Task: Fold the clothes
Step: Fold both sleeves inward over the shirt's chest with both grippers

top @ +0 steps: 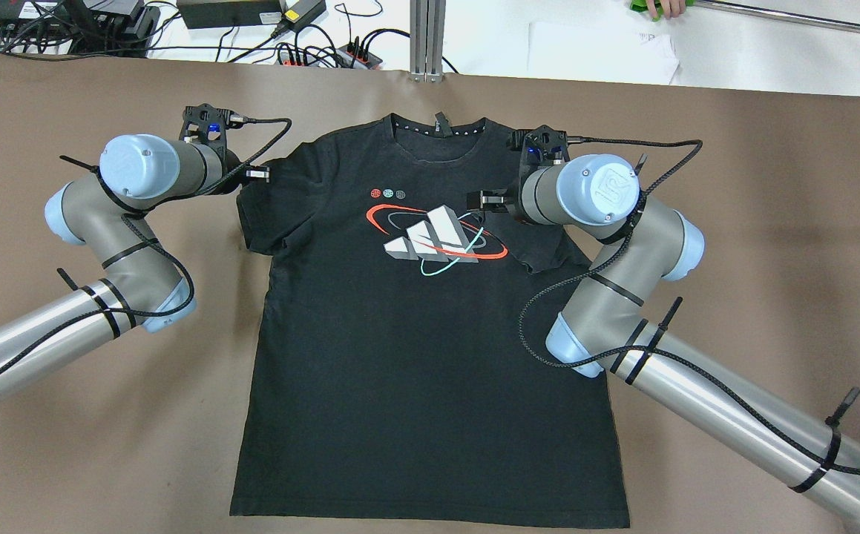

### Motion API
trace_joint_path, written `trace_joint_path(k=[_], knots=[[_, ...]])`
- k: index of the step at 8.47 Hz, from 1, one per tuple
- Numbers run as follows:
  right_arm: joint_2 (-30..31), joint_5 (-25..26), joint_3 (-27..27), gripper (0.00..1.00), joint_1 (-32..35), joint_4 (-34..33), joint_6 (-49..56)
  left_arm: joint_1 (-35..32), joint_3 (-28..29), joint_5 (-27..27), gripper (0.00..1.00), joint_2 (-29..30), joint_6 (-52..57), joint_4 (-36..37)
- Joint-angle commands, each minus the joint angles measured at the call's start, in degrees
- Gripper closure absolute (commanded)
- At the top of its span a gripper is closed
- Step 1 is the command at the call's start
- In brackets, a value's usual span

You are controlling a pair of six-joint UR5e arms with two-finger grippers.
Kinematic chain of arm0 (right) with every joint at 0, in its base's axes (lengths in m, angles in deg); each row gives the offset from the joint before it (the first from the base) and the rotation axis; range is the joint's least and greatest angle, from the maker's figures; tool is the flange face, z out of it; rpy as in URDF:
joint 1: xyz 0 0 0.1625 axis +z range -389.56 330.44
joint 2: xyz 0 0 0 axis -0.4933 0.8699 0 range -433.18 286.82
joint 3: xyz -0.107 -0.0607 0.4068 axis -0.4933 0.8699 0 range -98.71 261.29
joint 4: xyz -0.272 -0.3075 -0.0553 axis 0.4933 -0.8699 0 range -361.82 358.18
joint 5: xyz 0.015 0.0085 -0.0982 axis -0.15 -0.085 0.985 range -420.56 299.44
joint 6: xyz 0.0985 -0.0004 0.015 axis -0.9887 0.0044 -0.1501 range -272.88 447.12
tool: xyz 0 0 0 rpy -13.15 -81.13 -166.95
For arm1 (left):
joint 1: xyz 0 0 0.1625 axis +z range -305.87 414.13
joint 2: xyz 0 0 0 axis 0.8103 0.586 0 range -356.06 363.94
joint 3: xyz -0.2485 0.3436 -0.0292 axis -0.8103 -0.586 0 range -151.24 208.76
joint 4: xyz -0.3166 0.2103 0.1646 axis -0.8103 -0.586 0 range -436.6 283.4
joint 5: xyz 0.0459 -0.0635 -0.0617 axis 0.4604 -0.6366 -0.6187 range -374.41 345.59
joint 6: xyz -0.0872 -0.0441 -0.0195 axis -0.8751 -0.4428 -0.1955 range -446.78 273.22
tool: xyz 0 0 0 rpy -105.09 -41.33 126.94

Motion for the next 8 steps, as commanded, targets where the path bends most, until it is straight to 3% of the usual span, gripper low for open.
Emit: trace_joint_path(k=[1,3,6,8], knots=[[3.4,-4.9,-2.8,0.06,3.2,0.0,0.4,0.1,-3.3,0.2,1.0,2.2,-2.7,5.6],[8.7,-9.2,-7.5,0.06,5.8,0.0,2.4,3.9,-3.7,5.0,1.0,6.6,-9.3,11.6],[11.5,-13.0,-8.2,0.06,8.8,0.4,5.7,11.0,-2.3,13.6,1.0,13.3,-18.7,19.2],[11.7,-13.0,-8.2,0.06,8.8,0.4,6.1,12.8,3.4,16.1,1.0,16.9,-21.3,18.8]])
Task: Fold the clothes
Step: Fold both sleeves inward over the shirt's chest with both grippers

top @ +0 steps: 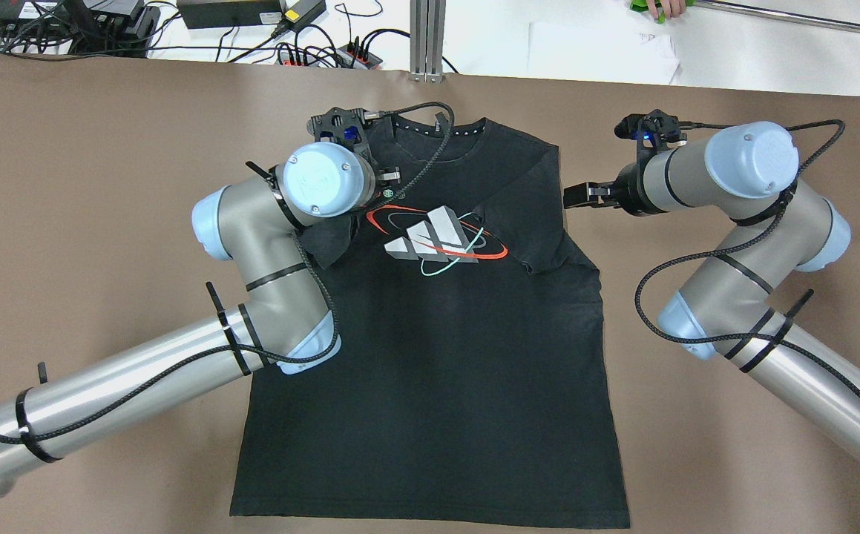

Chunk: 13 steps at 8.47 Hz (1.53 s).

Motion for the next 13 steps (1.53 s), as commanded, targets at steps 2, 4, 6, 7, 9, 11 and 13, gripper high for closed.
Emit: trace_joint_path(k=[2,4,6,7,9,11,13], knots=[[0.4,-0.3,-0.1,0.06,0.3,0.1,0.6,2.5,6.8,6.0,0.31,3.9,-3.5,-0.2],[0.0,-0.4,-0.1,0.06,0.2,-0.3,0.7,-0.5,4.8,4.2,0.0,3.9,0.5,-1.4],[-0.4,-4.0,-0.6,0.06,0.4,-0.6,0.5,-3.9,-1.5,-5.0,0.0,0.4,0.7,-0.8],[0.4,-7.6,-3.9,0.06,0.9,-2.3,-0.1,-3.8,-9.3,-6.5,0.0,-5.7,0.8,-0.7],[5.7,-9.9,-15.6,0.06,0.4,-10.1,-3.0,-3.9,-24.9,-13.0,0.0,-15.4,0.7,2.9],[10.4,-10.5,-23.4,0.06,0.2,-11.1,-7.2,-3.9,-32.7,-15.3,0.0,-17.5,-0.1,9.4],[13.1,-10.2,-23.4,0.06,-3.9,-9.7,-8.8,-4.0,-36.8,-15.0,0.0,-19.9,-5.7,9.7]])
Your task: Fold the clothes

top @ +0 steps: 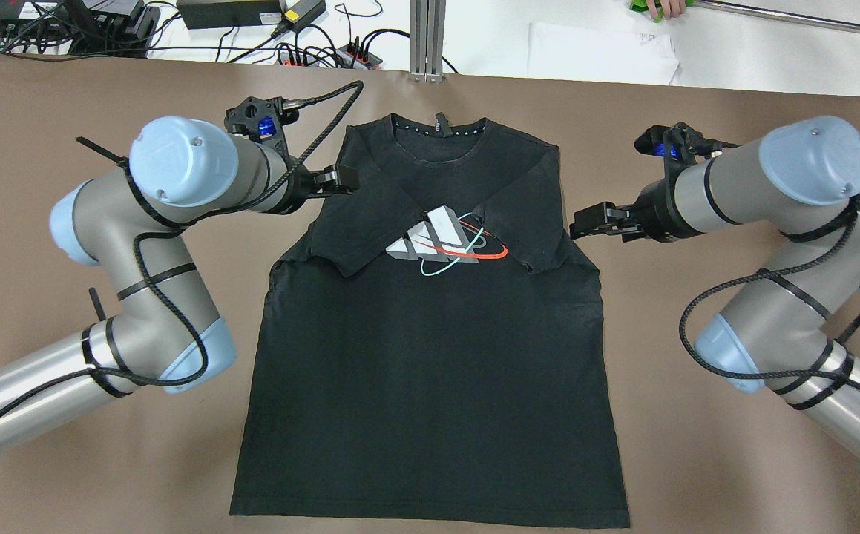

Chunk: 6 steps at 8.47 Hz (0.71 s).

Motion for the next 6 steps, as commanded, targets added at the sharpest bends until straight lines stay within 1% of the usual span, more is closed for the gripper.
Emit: trace_joint_path(k=[1,2,3,4,5,6], knots=[[4.4,0.2,-2.4,0.06,-5.5,2.9,-6.4,0.5,-5.6,-0.1,0.0,-7.2,-9.4,-1.3],[7.1,0.8,-3.3,0.06,-6.9,7.8,-11.8,1.4,-8.7,-1.4,0.0,-8.6,-11.7,-3.9],[10.1,1.1,-3.2,0.06,-7.0,13.5,-15.1,4.4,-9.8,-2.1,0.0,-8.7,-11.9,-4.0],[10.9,0.5,-3.1,0.06,-6.9,14.7,-15.0,8.0,-7.4,-0.9,0.0,-7.7,-10.9,-4.2],[11.3,0.6,-2.6,0.06,-6.1,14.4,-14.2,8.1,-5.3,-0.5,0.0,-4.7,-9.2,-4.2],[13.8,1.1,-2.9,0.06,-6.1,15.3,-14.4,7.6,-3.4,0.3,0.0,-2.3,-7.0,-4.4]])
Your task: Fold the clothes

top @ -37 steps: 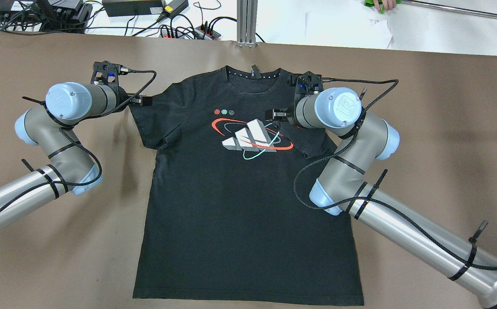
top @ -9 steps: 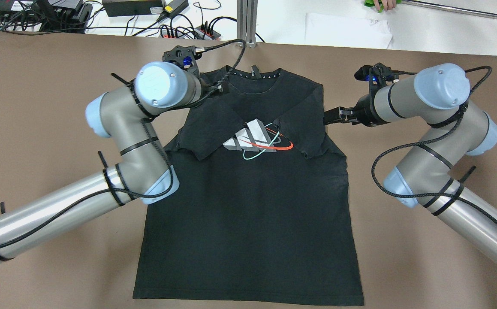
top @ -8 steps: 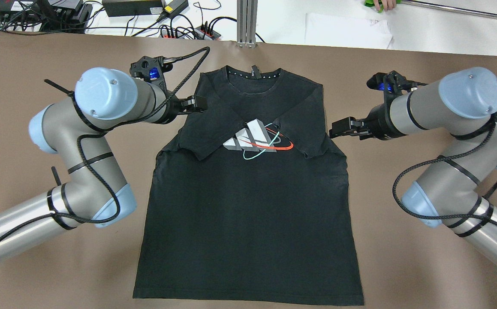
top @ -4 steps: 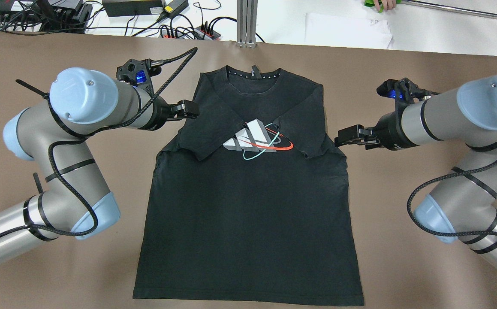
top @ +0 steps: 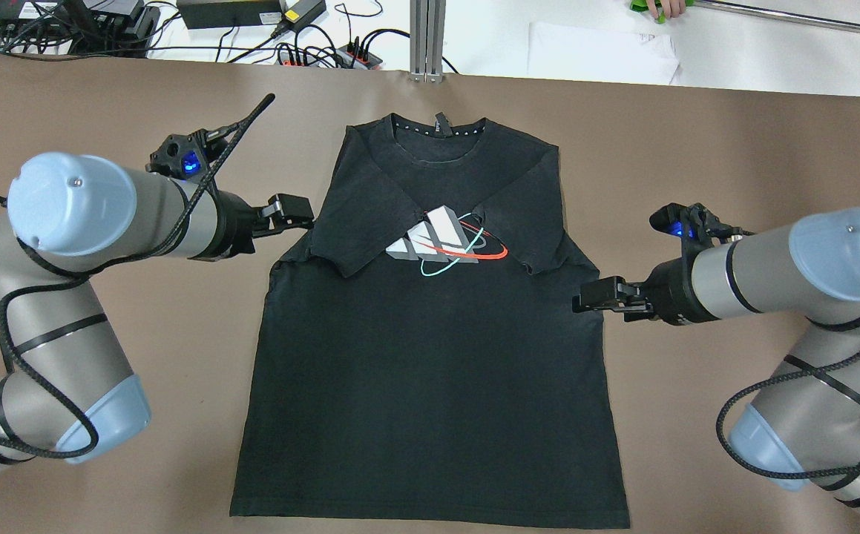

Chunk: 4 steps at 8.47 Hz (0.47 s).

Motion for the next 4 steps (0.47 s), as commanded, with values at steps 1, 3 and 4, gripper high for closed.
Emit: trace_joint_path(k=[1,3,4], knots=[[5.3,0.1,-1.2,0.06,0.3,3.0,-0.9,0.9,2.9,0.9,0.0,5.2,3.4,-1.0],[13.8,-1.5,0.6,0.06,-0.2,17.2,-1.1,-3.6,5.2,-0.2,0.0,8.7,4.5,-0.4],[15.5,-3.2,2.0,0.06,-0.4,21.1,-4.3,-6.2,8.2,-1.2,0.0,10.0,6.9,-0.5]])
